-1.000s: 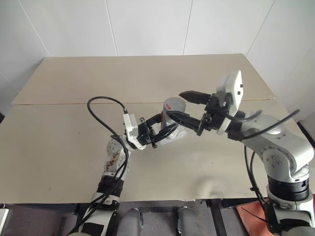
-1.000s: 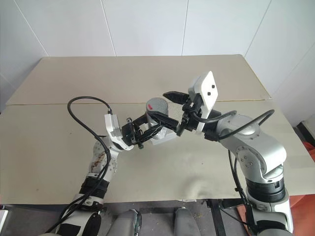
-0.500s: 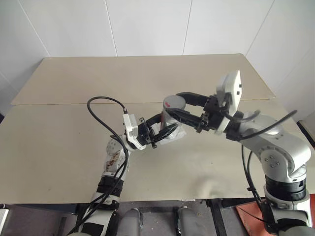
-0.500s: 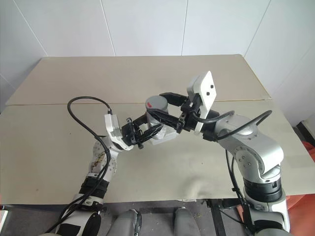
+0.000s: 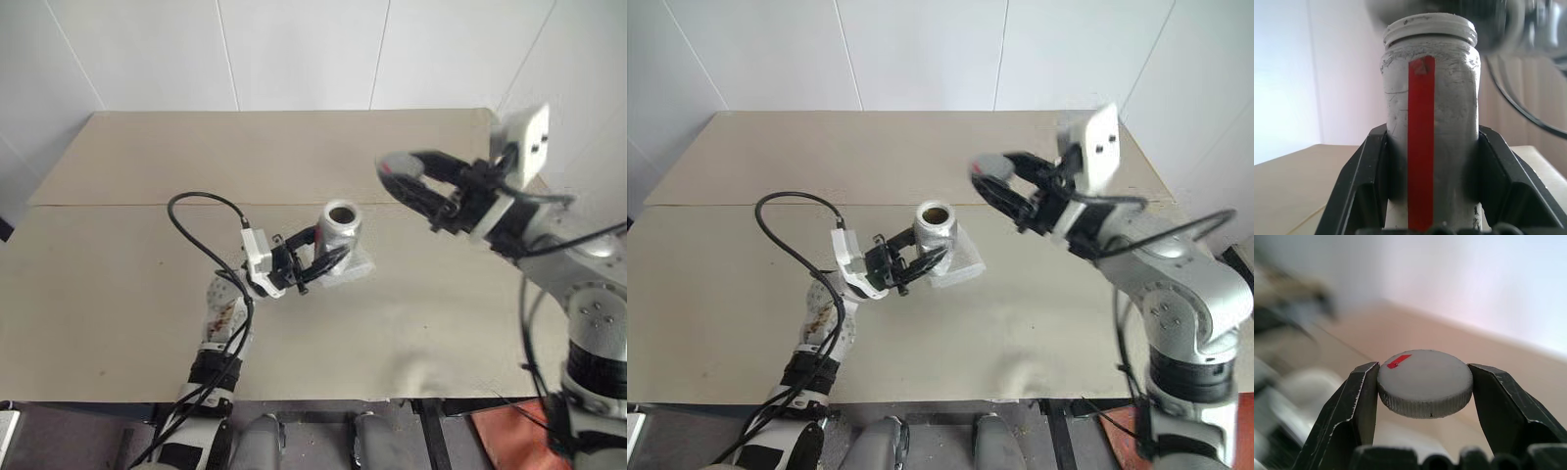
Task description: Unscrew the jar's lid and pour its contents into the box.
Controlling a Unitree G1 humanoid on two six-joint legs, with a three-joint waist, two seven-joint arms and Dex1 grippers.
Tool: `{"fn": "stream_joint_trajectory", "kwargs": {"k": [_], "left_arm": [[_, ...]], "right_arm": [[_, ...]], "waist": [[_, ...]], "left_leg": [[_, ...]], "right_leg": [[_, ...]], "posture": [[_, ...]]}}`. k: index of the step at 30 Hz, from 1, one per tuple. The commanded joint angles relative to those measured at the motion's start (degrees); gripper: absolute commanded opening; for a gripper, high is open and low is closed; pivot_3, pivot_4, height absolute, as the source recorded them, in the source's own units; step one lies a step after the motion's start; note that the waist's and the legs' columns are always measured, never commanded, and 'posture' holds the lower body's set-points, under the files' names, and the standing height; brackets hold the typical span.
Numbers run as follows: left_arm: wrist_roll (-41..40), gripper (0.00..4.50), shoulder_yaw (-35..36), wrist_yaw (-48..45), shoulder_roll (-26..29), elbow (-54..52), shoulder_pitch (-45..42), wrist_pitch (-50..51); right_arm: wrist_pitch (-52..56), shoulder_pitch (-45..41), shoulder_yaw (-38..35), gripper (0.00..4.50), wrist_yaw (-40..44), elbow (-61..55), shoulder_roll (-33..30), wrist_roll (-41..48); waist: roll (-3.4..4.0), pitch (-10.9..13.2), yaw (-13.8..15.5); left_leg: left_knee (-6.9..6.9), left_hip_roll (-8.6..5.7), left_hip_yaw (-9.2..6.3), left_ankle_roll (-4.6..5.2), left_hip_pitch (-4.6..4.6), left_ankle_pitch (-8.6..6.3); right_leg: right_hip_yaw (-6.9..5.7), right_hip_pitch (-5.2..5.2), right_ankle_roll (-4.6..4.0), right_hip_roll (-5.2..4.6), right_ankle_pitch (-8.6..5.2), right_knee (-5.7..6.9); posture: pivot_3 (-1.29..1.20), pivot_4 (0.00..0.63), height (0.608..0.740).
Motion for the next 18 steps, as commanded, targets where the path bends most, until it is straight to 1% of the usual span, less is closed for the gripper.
{"fn": "stream_joint_trajectory", "kwargs": {"k": [1,3,5,8,11,16,18], "left_arm": [[-1.59,2.11,1.00,1.52,0.94,-4.44,0.23,1.38],[-1.69,2.11,1.27,2.04,1.51,-5.16,0.62,1.91],[-1.77,2.11,2.02,2.51,3.08,-5.55,1.32,2.58],[-1.51,2.11,2.63,2.92,4.67,-5.33,1.67,2.74],[-1.25,2.11,3.26,3.27,5.68,-4.52,1.13,2.30],[-0.84,2.11,4.02,4.15,6.42,-3.19,-0.15,1.62],[-0.85,2.11,4.08,4.24,6.63,-3.01,-0.29,1.52]], "right_arm": [[3.14,6.27,-1.06,2.78,-3.28,-3.30,-2.15,-3.88],[3.95,9.38,0.29,2.78,-3.74,-4.07,-3.39,-6.19],[4.78,16.06,1.50,2.78,-3.30,-4.22,-3.58,-7.76],[4.73,21.64,3.83,2.78,-2.66,-3.95,-4.92,-11.51],[4.64,25.18,6.31,2.78,-0.85,-3.42,-6.61,-14.12],[5.47,26.88,7.50,2.78,1.89,-2.27,-5.91,-14.11],[6.48,26.68,6.19,3.50,2.05,-2.46,-4.51,-13.03]], "waist": [[0.00,0.00,-0.06],[0.00,0.00,-0.20],[0.00,0.00,-0.27],[0.00,0.00,-0.27],[0.00,0.00,-0.25],[-0.02,-0.01,-0.14],[-0.03,-0.01,-0.13]], "left_leg": [[0.00,0.01,-0.01,0.00,-0.01,0.00],[-0.01,0.01,0.01,0.00,0.00,0.00],[0.00,0.00,0.05,0.00,0.05,0.00],[-0.01,0.04,0.00,0.00,0.15,0.00],[0.07,0.02,0.05,0.01,0.13,0.02],[0.12,0.03,0.04,0.05,0.19,0.08],[0.11,0.07,0.02,0.06,0.22,0.08]], "right_leg": [[0.00,-0.01,0.00,0.01,0.00,0.00],[0.02,-0.01,0.00,0.00,0.00,0.01],[0.08,-0.01,0.00,0.01,0.01,0.05],[0.05,0.09,0.00,0.08,0.00,0.06],[0.12,0.07,0.02,0.07,0.00,0.04],[0.11,0.18,0.33,0.11,-0.13,0.00],[0.11,0.21,0.35,0.16,-0.15,0.00]], "posture": [[0.00,0.150,0.740],[0.00,0.150,0.740],[0.00,0.150,0.740],[0.00,0.150,0.740],[0.00,0.150,0.740],[0.00,0.150,0.740],[0.00,0.150,0.740]]}}
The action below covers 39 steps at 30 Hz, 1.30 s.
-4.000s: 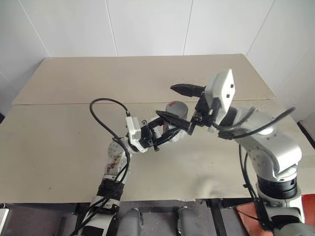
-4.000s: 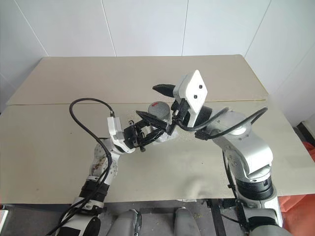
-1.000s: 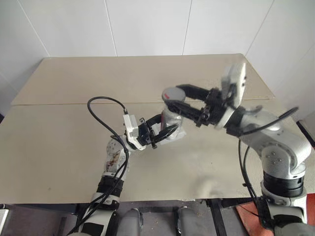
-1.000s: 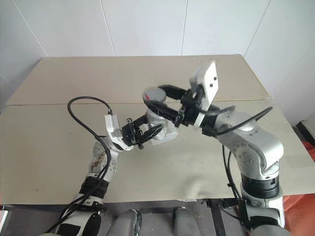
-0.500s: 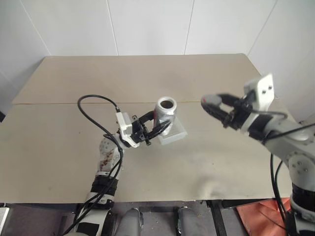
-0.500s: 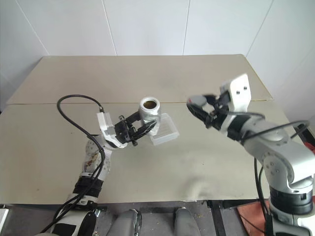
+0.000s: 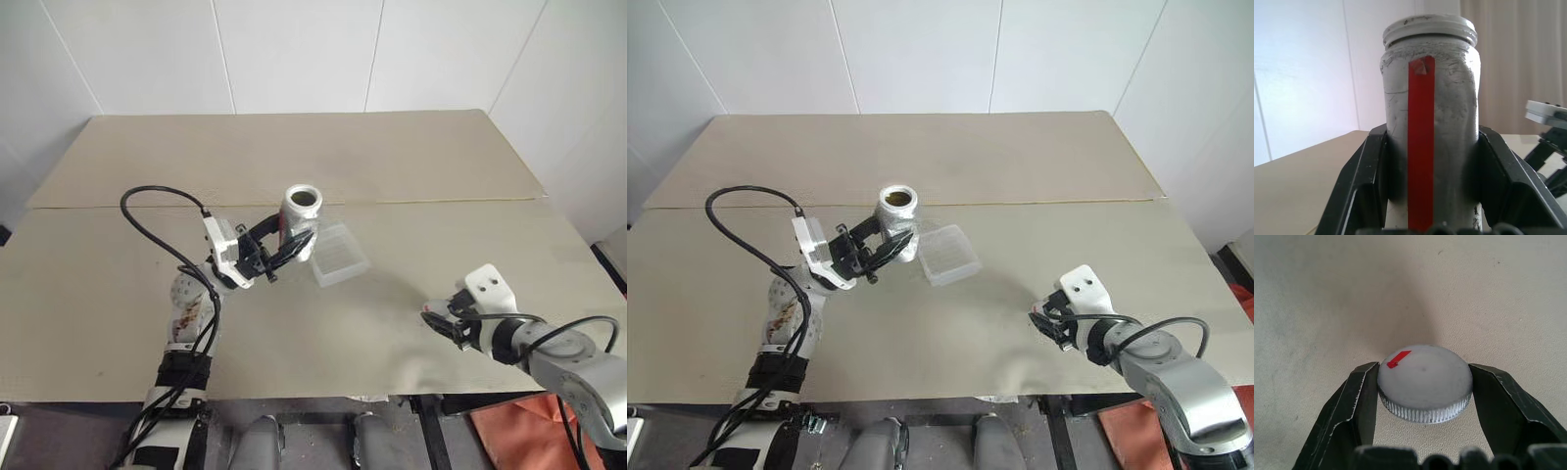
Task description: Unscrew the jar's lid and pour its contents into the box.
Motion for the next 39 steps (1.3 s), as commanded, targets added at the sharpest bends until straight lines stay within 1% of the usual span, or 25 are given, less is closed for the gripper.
{"fn": "stream_joint_trajectory", "kwargs": {"k": [1,3,4,9,10,13,17,19,20,21,23,24,26,27,30,31,32,34,36,39], "left_arm": [[0.10,2.11,0.77,0.26,0.49,-0.45,-1.25,-1.26],[0.10,2.11,0.93,0.33,0.74,-0.36,-1.32,-1.21],[0.14,2.11,0.96,0.41,0.83,-0.38,-1.32,-1.16],[3.13,2.11,1.07,1.16,2.99,2.83,-3.41,-2.73],[4.65,2.11,1.00,1.58,4.13,5.04,-5.09,-3.33],[7.79,2.11,1.02,1.52,6.76,12.01,-10.09,-5.99],[12.45,2.11,-0.95,-1.38,9.59,22.53,-17.14,-11.56],[19.10,2.11,-3.97,-0.89,11.45,29.98,-21.97,-20.33],[25.92,2.11,-7.30,1.38,13.33,34.18,-25.00,-28.39],[30.64,2.11,-9.66,3.35,14.42,37.83,-27.80,-33.77],[38.66,2.11,-13.67,8.89,16.03,43.57,-32.32,-41.78],[43.19,2.11,-15.96,13.32,16.39,45.95,-35.04,-44.14],[58.05,2.11,-23.65,27.17,18.58,48.24,-40.56,-48.32],[63.16,2.11,-26.61,33.04,18.76,49.42,-42.96,-48.85],[85.34,2.11,-42.19,59.47,19.67,50.41,-50.87,-45.12],[94.67,2.11,-49.92,69.88,19.43,50.39,-53.85,-41.70],[100.75,2.11,-55.39,77.58,18.82,51.21,-56.00,-39.35],[107.67,2.11,-62.80,89.99,16.32,54.57,-59.13,-35.15],[112.02,2.11,-68.00,98.41,13.39,57.60,-61.63,-31.91],[116.52,2.11,-73.52,106.43,9.94,60.45,-63.93,-27.18]], "right_arm": [[2.06,0.61,-0.70,3.70,1.36,-0.69,1.44,1.14],[2.77,0.66,-1.28,4.36,1.59,-1.30,1.59,1.03],[2.96,0.86,-1.72,4.46,1.84,-1.68,1.60,1.07],[1.16,0.08,-5.98,4.46,2.34,-7.85,0.54,0.93],[1.04,-1.65,-9.02,4.46,3.53,-9.80,0.43,3.49],[1.83,-5.88,-13.99,4.46,6.31,-13.89,-1.18,8.33],[4.35,-9.98,-13.79,4.46,5.07,-15.83,-2.65,10.03],[4.98,-11.80,-14.05,4.46,4.39,-16.40,-1.92,11.95],[4.55,-11.84,-14.09,4.46,4.91,-16.84,-1.99,12.55],[4.37,-11.77,-14.13,4.46,5.22,-17.14,-1.91,13.18],[4.22,-11.63,-13.82,4.46,5.21,-17.40,-1.89,13.97],[4.28,-11.57,-13.70,4.46,4.64,-17.32,-1.51,14.19],[4.15,-11.46,-13.24,4.46,3.83,-17.22,-1.22,14.16],[4.04,-11.38,-13.13,4.46,3.54,-17.28,-1.00,14.20],[3.85,-11.09,-13.10,4.46,2.62,-17.77,-0.49,14.47],[3.79,-10.93,-13.45,4.46,2.25,-17.96,-0.05,14.84],[3.84,-10.97,-13.60,4.46,1.80,-18.06,0.38,15.20],[3.67,-10.73,-13.73,4.46,1.20,-18.50,0.77,15.43],[3.56,-10.07,-13.87,4.46,0.59,-19.02,1.25,15.54],[3.84,-9.74,-14.24,4.46,-0.76,-19.49,1.98,15.92]], "waist": [[0.00,0.00,0.01],[0.00,0.00,-0.02],[0.00,0.00,-0.06],[0.00,0.00,0.04],[-0.01,0.01,0.05],[-0.02,0.02,-0.05],[-0.07,0.00,0.03],[-0.08,0.00,0.14],[-0.08,0.00,0.14],[-0.10,0.02,0.20],[-0.13,0.03,0.32],[-0.13,0.03,0.31],[-0.14,0.04,0.38],[-0.14,0.04,0.40],[-0.17,0.06,0.61],[-0.20,0.08,0.69],[-0.39,0.19,0.86],[-0.44,0.22,0.90],[-0.50,0.25,1.00],[-0.62,0.32,1.33]], "left_leg": [[-0.01,0.02,-0.01,0.00,0.00,0.00],[-0.02,0.03,0.00,0.00,-0.04,0.00],[-0.01,0.03,0.00,0.00,-0.04,0.00],[-0.02,0.02,0.00,0.00,-0.06,0.00],[-0.01,0.02,0.00,0.00,-0.10,0.00],[0.03,0.02,0.00,0.00,-0.09,0.01],[-0.03,0.07,-0.05,0.05,-0.06,0.06],[-0.03,0.06,-0.04,0.05,-0.17,0.06],[-0.02,0.05,-0.04,0.06,-0.21,0.06],[-0.02,0.05,-0.03,0.05,-0.24,0.06],[-0.04,0.04,-0.05,0.06,-0.32,0.06],[-0.09,0.05,-0.04,0.06,-0.37,0.06],[-0.11,0.04,-0.04,0.06,-0.47,0.06],[-0.10,0.00,-0.03,0.06,-0.56,0.06],[-0.09,-0.15,0.03,0.06,-0.64,0.05],[-0.10,-0.17,0.05,0.06,-0.64,0.05],[-0.08,-0.21,0.07,0.06,-0.67,0.05],[-0.07,-0.30,0.09,0.05,-0.70,0.05],[-0.07,-0.39,0.11,0.05,-0.71,0.05],[-0.06,-0.50,0.11,0.05,-0.83,0.06]], "right_leg": [[0.00,0.00,-0.01,0.02,0.00,-0.01],[0.01,-0.05,-0.17,0.03,0.09,0.00],[0.02,-0.04,-0.25,0.03,0.15,-0.01],[0.02,-0.08,-0.26,0.02,0.15,-0.01],[0.01,-0.12,-0.23,0.03,0.14,0.01],[0.02,-0.10,0.04,0.04,0.07,-0.02],[-0.04,-0.05,0.06,0.10,0.08,-0.06],[-0.03,-0.13,0.01,0.10,0.11,-0.10],[-0.03,-0.14,-0.31,0.10,0.30,-0.14],[-0.03,-0.17,-0.32,0.10,0.32,-0.17],[-0.05,-0.19,-0.35,0.09,0.35,-0.28],[-0.05,-0.19,-0.32,0.09,0.39,-0.40],[-0.07,-0.18,-0.22,0.07,0.47,-0.62],[-0.07,-0.22,-0.15,0.03,0.51,-0.70],[-0.07,-0.23,0.00,-0.18,0.56,-0.76],[-0.06,-0.23,0.02,-0.21,0.57,-0.78],[-0.06,-0.22,0.11,-0.27,0.59,-0.81],[-0.06,-0.23,0.24,-0.37,0.60,-0.82],[-0.06,-0.24,0.50,-0.48,0.45,-0.81],[-0.08,-0.34,0.48,-0.59,0.47,-0.76]], "posture": [[0.00,0.150,0.740],[0.00,0.150,0.740],[0.00,0.150,0.740],[0.00,0.150,0.740],[0.00,0.150,0.740],[0.00,0.150,0.740],[0.00,0.150,0.740],[0.00,0.150,0.740],[0.00,0.150,0.740],[0.00,0.150,0.740],[0.00,0.150,0.740],[0.00,0.150,0.740],[0.00,0.150,0.740],[0.00,0.150,0.740],[0.00,0.150,0.740],[0.00,0.150,0.740],[0.00,0.150,0.740],[0.00,0.150,0.740],[0.00,0.150,0.740],[0.00,0.150,0.740]]}}
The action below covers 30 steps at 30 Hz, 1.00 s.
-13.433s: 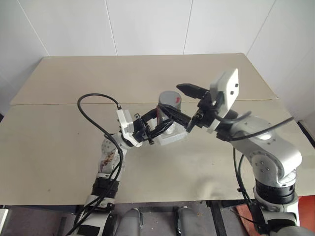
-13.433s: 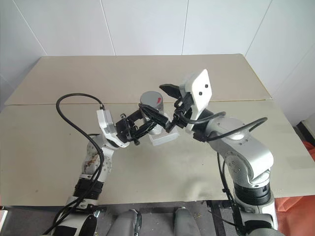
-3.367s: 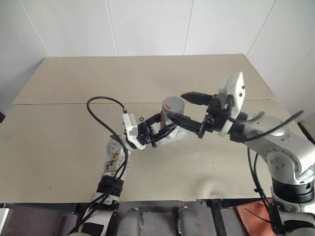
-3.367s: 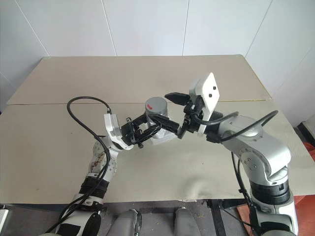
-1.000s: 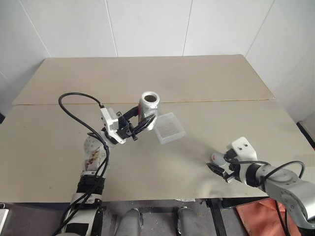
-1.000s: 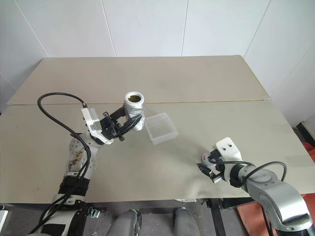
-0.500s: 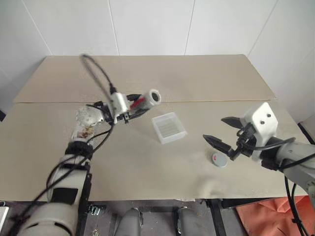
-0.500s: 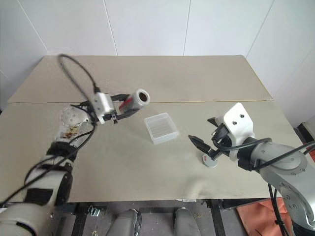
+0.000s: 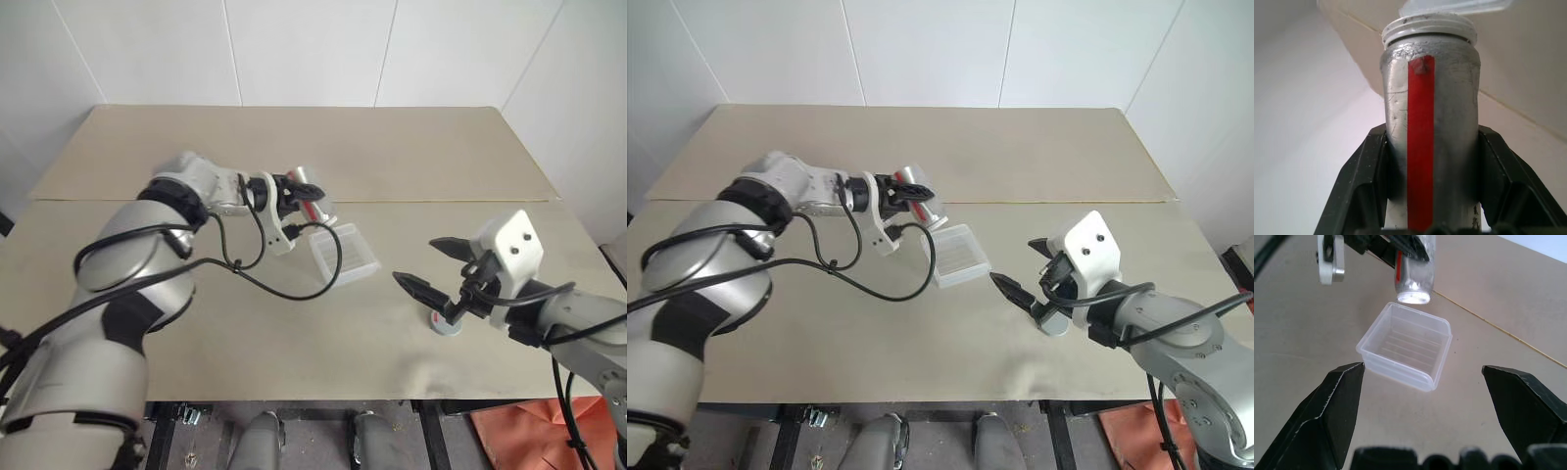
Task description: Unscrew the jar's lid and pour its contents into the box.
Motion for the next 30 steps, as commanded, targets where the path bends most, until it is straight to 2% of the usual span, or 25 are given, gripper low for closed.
{"fn": "stream_joint_trajectory", "kwargs": {"k": [1,11,14,17,19,21,23,25,27,30], "left_arm": [[4.27,2.11,-4.69,10.04,-2.53,2.41,-3.46,4.55],[5.94,2.11,-9.50,17.64,-5.25,4.49,-6.25,5.39],[1.49,2.11,-5.80,14.60,-4.61,5.15,-5.95,2.45],[-7.05,2.11,1.48,8.63,-2.75,5.70,-3.79,-4.44],[-17.21,2.11,10.47,-2.38,-1.01,6.65,-0.37,-9.01],[-38.34,2.11,29.31,-28.03,-1.22,8.53,6.08,-12.93],[-58.22,2.11,46.60,-51.87,-2.94,7.59,11.99,-9.30],[-77.61,2.11,62.42,-72.05,-5.51,3.61,18.04,0.00],[-89.21,2.11,71.44,-82.00,-7.19,-0.70,22.23,7.03],[-102.21,2.11,79.58,-88.97,-9.46,-12.01,30.09,16.08]], "right_arm": [[-0.71,-0.04,-1.99,4.46,-1.69,-2.22,0.61,1.24],[-0.38,3.09,-4.11,4.46,-4.02,-2.70,0.22,2.04],[-0.70,3.62,-3.79,4.46,-4.29,-2.68,0.38,2.00],[-1.21,3.91,-3.40,4.46,-4.37,-2.42,0.40,1.51],[-1.57,4.07,-2.95,4.46,-4.52,-2.44,0.30,0.80],[-2.08,4.22,-3.02,4.46,-4.79,-2.50,0.99,0.83],[-2.54,4.44,-2.92,4.46,-4.96,-2.64,1.38,0.47],[-3.20,4.71,-2.50,4.46,-5.36,-2.57,2.31,0.12],[-3.85,4.77,-2.03,4.46,-5.58,-2.34,3.36,0.03],[-4.86,3.68,0.09,4.46,-5.68,-1.37,5.00,-0.81]], "waist": [[-0.02,0.01,0.03],[-0.05,0.03,0.22],[-0.05,0.03,0.20],[-0.05,0.03,0.11],[-0.04,0.02,0.02],[0.04,-0.02,-0.08],[0.05,-0.02,-0.13],[0.02,0.00,-0.31],[0.02,-0.01,-0.47],[0.03,-0.01,-1.11]], "left_leg": [[0.00,-0.03,0.01,0.00,-0.03,0.00],[0.00,-0.10,0.00,0.00,-0.06,0.00],[0.05,-0.11,0.01,-0.01,-0.04,0.01],[0.07,-0.11,0.02,-0.02,-0.03,0.01],[0.04,-0.11,0.02,-0.02,0.02,0.01],[0.03,-0.10,0.04,-0.02,0.09,0.01],[0.05,-0.09,0.08,-0.08,0.16,0.05],[0.08,-0.06,0.05,-0.29,0.11,0.19],[0.14,-0.06,0.01,-0.31,0.09,0.23],[0.18,-0.05,-0.04,-0.29,0.18,0.25]], "right_leg": [[0.00,-0.02,-0.09,-0.04,0.06,-0.01],[-0.01,-0.04,-0.06,-0.11,0.06,0.05],[-0.01,-0.02,-0.05,-0.12,0.06,0.10],[0.00,-0.02,-0.05,-0.13,0.08,0.12],[0.01,-0.02,-0.06,-0.13,0.08,0.12],[0.02,0.01,-0.08,-0.13,0.09,0.15],[0.02,0.03,-0.13,-0.13,0.11,0.23],[-0.04,0.01,-0.19,-0.13,0.15,0.27],[-0.08,0.05,-0.21,-0.11,0.21,0.30],[-0.06,0.12,-0.21,-0.11,0.22,0.41]], "posture": [[0.00,0.150,0.740],[0.00,0.150,0.740],[0.00,0.150,0.740],[0.00,0.150,0.740],[0.00,0.150,0.740],[0.00,0.150,0.740],[0.00,0.150,0.740],[0.00,0.150,0.740],[0.00,0.150,0.740],[0.00,0.150,0.740]]}}
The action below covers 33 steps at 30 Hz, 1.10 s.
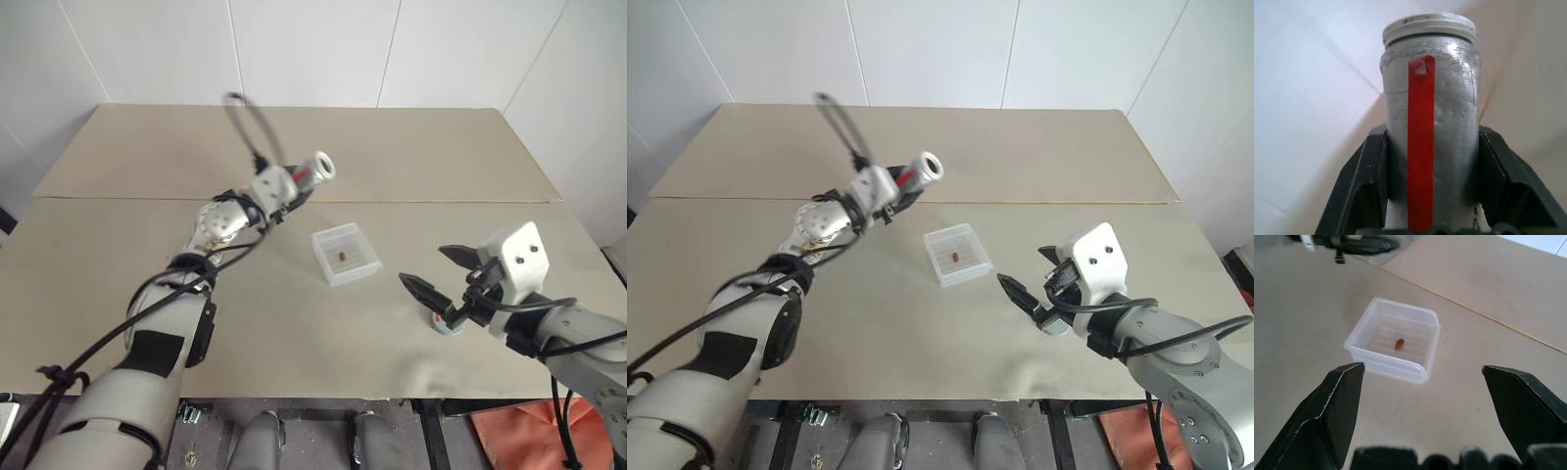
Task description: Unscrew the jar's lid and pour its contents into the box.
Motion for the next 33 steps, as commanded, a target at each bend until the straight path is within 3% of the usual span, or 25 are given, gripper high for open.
{"fn": "stream_joint_trajectory", "kwargs": {"k": [1,6,10,19,30,31,33], "left_arm": [[-16.84,2.11,9.32,-6.78,-2.30,-16.80,7.15,12.80],[-19.81,2.11,8.22,-2.75,-3.35,-40.95,24.05,22.85],[-18.89,2.11,6.80,0.70,-2.99,-50.89,32.21,27.74],[-12.10,2.11,3.30,1.53,-0.64,-46.93,38.15,23.26],[-13.47,2.11,4.37,0.84,-0.90,-42.50,39.84,19.53],[-14.24,2.79,4.67,0.58,-1.17,-43.01,40.16,19.39],[-14.84,3.28,4.94,0.65,-1.45,-43.70,40.58,18.63]], "right_arm": [[-3.13,-1.19,1.58,4.46,-0.08,0.15,1.33,-1.04],[-4.19,-2.64,4.92,4.46,0.59,2.31,2.52,-2.37],[-4.58,-3.79,7.51,4.46,1.07,3.45,3.00,-3.33],[-4.44,-5.14,9.26,4.46,1.08,4.10,3.70,-4.17],[-3.99,-3.95,9.33,4.46,0.55,2.88,3.80,-5.04],[-4.04,-3.92,9.36,4.50,0.61,2.91,3.71,-5.23],[-4.15,-3.94,9.39,4.50,0.72,3.01,3.63,-5.43]], "waist": [[0.01,0.00,-0.45],[0.02,-0.02,-0.94],[0.02,-0.02,-0.59],[0.02,-0.02,-0.49],[0.06,-0.05,-0.46],[0.06,-0.05,-0.53],[0.06,-0.05,-0.62]], "left_leg": [[0.01,0.00,-0.01,0.01,0.05,0.01],[0.04,0.00,-0.04,-0.06,0.30,0.11],[0.01,0.03,-0.05,0.05,0.44,0.36],[-0.03,0.05,-0.03,0.51,0.56,0.94],[-0.09,0.45,0.00,0.53,0.61,0.97],[-0.09,0.46,0.00,0.52,0.61,0.97],[-0.12,0.48,0.03,0.52,0.61,0.97]], "right_leg": [[0.02,0.01,0.00,0.00,0.00,0.08],[0.19,0.05,-0.02,0.04,0.01,0.44],[0.17,0.10,-0.21,0.09,0.15,0.58],[0.10,0.27,0.11,0.15,0.49,0.36],[0.10,0.24,-0.10,0.54,0.61,0.34],[0.10,0.24,-0.11,0.56,0.62,0.34],[0.14,0.20,-0.12,0.57,0.62,0.32]], "posture": [[0.00,0.150,0.740],[0.00,0.150,0.740],[0.00,0.150,0.740],[0.00,0.150,0.740],[0.00,0.150,0.740],[0.00,0.150,0.740],[0.00,0.150,0.740]]}}
